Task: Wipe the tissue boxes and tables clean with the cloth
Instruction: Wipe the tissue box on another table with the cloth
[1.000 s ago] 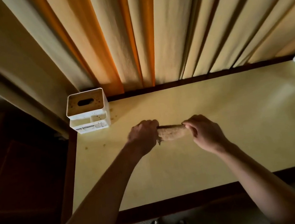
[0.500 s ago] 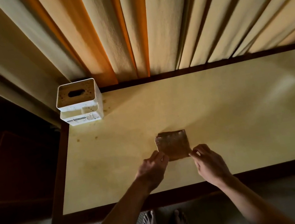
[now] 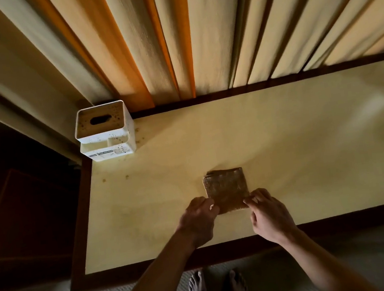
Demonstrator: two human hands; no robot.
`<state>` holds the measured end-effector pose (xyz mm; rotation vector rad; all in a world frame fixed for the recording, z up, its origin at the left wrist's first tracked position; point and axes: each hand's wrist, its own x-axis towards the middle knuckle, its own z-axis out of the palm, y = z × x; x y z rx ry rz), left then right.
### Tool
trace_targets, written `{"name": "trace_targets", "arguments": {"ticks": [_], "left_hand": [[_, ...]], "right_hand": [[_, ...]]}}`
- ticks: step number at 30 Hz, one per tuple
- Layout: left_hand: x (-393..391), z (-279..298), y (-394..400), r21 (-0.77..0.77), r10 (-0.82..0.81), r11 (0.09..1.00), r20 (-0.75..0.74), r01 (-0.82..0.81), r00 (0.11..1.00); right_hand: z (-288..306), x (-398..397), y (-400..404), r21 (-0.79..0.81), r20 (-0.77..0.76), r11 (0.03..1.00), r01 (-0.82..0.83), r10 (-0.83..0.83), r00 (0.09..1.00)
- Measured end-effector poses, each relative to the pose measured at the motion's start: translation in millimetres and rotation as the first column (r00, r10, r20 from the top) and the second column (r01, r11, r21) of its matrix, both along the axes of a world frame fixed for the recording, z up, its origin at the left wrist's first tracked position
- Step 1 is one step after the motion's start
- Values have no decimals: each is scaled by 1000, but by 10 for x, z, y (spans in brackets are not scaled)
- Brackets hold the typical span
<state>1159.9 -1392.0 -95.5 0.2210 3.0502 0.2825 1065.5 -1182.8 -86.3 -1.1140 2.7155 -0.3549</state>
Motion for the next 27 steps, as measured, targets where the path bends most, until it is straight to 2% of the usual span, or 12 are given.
{"name": "trace_targets", "arguments": {"ticks": [4,6,8,10,12,14,16,19,24,27], "left_hand": [[176,181,-441,74,199,979,-120,-191,973],[327,233,-852,192,382,914,-115,-357,917],[457,329,-1323,258,600,780,-43,-571,799],[540,464,-1789,286,747,618,73,-732,660],[559,564,-2226,319,826,492,122,-810,550],[521,626,-2638,374,849,398,195,-838,491],[436,641,-2995,409,828,348,289,-844,481],[285,587,-3454,422,744,360,408,-832,529],[83,510,-3904,413,573,483,517,-772,636],[38,431,-4077,439,483,513,563,-738,671]], "right_hand": [[71,-1,-320,17,27,999,30,-30,999],[154,7,-629,-20,33,999,37,-36,999],[270,11,-1013,-61,-11,998,-7,7,1000],[324,-4,-1432,-147,-35,987,-58,53,998],[376,-21,-1891,-195,70,980,-34,49,996],[414,-80,-2350,-153,134,988,15,6,991],[438,-181,-2762,-147,243,988,56,-19,970],[409,-381,-3296,-146,425,977,155,-79,902],[362,-635,-3744,-127,570,968,217,-107,815],[295,-753,-3802,-125,640,968,216,-88,763]]}}
